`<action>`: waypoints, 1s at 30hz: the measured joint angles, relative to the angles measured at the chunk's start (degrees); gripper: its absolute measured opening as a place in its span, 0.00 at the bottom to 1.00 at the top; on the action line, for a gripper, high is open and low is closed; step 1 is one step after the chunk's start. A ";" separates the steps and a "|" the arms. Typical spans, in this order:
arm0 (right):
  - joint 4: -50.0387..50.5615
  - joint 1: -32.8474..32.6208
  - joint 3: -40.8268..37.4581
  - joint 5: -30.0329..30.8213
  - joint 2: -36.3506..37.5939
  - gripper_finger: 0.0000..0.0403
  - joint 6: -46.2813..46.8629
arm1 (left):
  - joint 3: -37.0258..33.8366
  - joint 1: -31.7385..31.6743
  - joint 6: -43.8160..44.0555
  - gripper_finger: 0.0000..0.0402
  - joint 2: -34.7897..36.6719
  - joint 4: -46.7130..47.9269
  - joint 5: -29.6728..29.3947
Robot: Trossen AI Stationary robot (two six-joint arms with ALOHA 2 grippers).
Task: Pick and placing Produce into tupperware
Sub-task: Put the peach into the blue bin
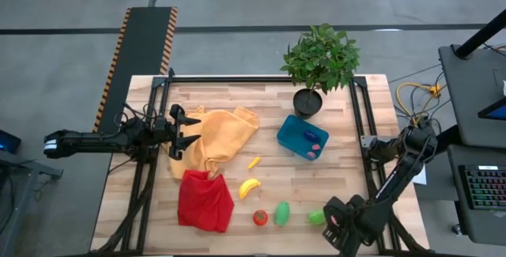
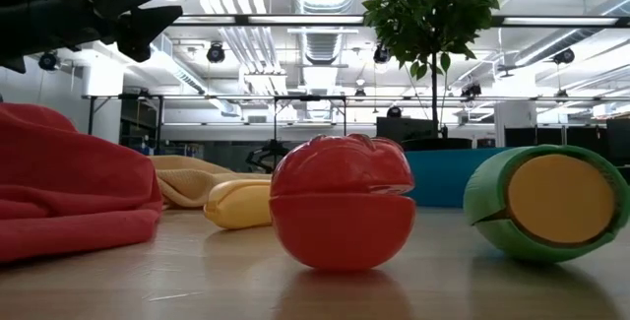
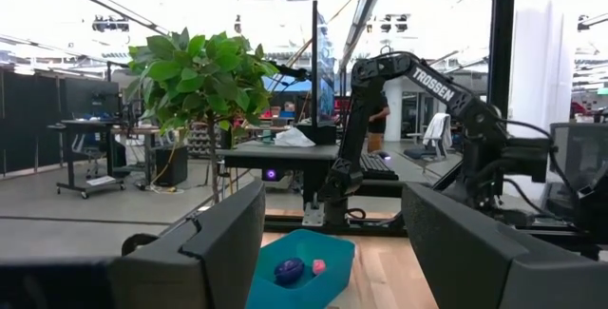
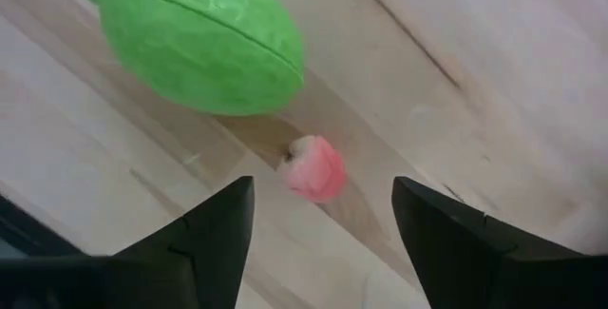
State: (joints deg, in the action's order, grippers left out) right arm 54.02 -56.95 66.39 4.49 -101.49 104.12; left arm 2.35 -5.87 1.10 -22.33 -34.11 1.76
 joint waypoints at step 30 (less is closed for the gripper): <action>-12.69 -0.07 -8.87 0.68 0.20 0.47 -1.03 | 0.07 0.00 -0.04 0.58 -0.02 -0.07 0.00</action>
State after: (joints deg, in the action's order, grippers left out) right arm 41.33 -57.01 57.52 5.17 -101.30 103.10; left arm 2.42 -5.87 1.06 -22.35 -34.17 1.76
